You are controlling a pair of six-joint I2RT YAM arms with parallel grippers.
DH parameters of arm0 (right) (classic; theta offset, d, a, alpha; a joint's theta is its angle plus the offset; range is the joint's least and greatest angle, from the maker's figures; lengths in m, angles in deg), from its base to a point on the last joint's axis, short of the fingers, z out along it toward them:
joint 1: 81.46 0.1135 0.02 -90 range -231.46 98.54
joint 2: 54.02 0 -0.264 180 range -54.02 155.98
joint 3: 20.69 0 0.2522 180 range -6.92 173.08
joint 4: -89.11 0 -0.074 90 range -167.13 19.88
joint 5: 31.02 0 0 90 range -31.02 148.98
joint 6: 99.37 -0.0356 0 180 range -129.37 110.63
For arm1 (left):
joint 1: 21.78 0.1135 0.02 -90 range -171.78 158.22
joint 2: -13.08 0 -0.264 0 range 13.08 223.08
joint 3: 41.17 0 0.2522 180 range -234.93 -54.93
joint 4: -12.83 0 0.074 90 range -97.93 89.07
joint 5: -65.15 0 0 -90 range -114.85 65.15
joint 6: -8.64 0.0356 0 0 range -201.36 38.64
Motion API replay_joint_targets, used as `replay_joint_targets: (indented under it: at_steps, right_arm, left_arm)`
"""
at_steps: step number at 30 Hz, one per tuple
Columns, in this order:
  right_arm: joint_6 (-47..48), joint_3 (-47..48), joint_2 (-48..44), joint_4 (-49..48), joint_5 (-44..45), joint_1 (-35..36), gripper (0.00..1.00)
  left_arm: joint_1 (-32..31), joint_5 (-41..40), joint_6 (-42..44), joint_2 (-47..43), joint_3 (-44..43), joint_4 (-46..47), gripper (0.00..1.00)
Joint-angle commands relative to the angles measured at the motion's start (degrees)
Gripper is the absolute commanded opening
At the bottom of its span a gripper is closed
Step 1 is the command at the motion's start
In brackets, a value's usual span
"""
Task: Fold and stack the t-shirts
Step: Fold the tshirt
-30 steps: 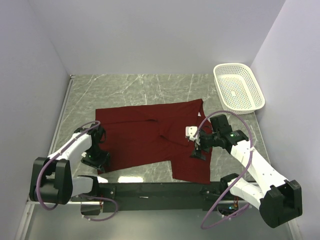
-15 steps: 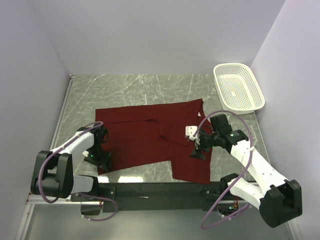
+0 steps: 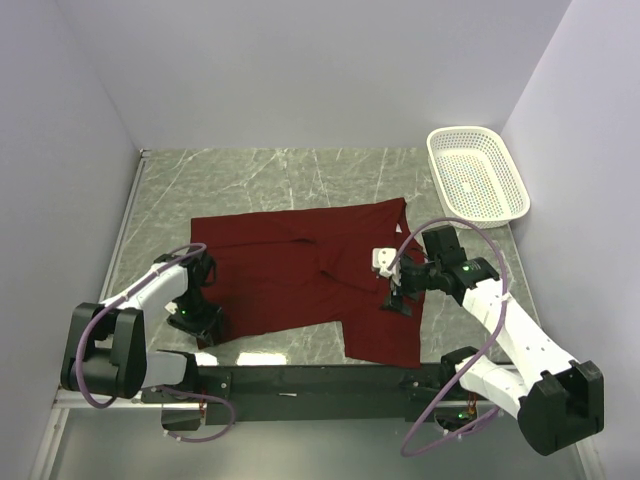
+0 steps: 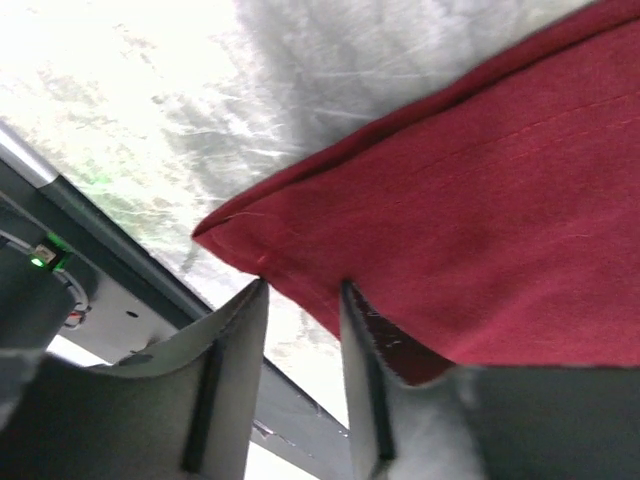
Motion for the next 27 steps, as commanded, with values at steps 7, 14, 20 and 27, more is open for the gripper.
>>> replay_joint_targets:
  at_steps: [7, 14, 20, 27]
  right_arm:
    - [0.01, 2.69, -2.08, 0.96, -1.28, -1.78, 0.91]
    - [-0.07, 3.04, -1.38, 1.14, -2.16, -2.66, 0.91]
    - [0.1, 3.04, -1.47, 1.32, -1.98, -3.19, 0.91]
    - [2.65, 4.71, 0.46, 5.0, -1.98, -3.19, 0.91]
  left_arm:
    - [-0.21, -1.15, -1.58, 1.55, 1.32, 4.06, 0.25]
    - [-0.03, -4.49, 0.7, 1.98, -2.62, 4.59, 0.21]
    - [-0.03, -4.31, 6.41, -0.91, -9.39, 3.54, 0.01]
    - [-0.03, -4.31, 10.9, -6.98, -13.18, 0.38, 0.01]
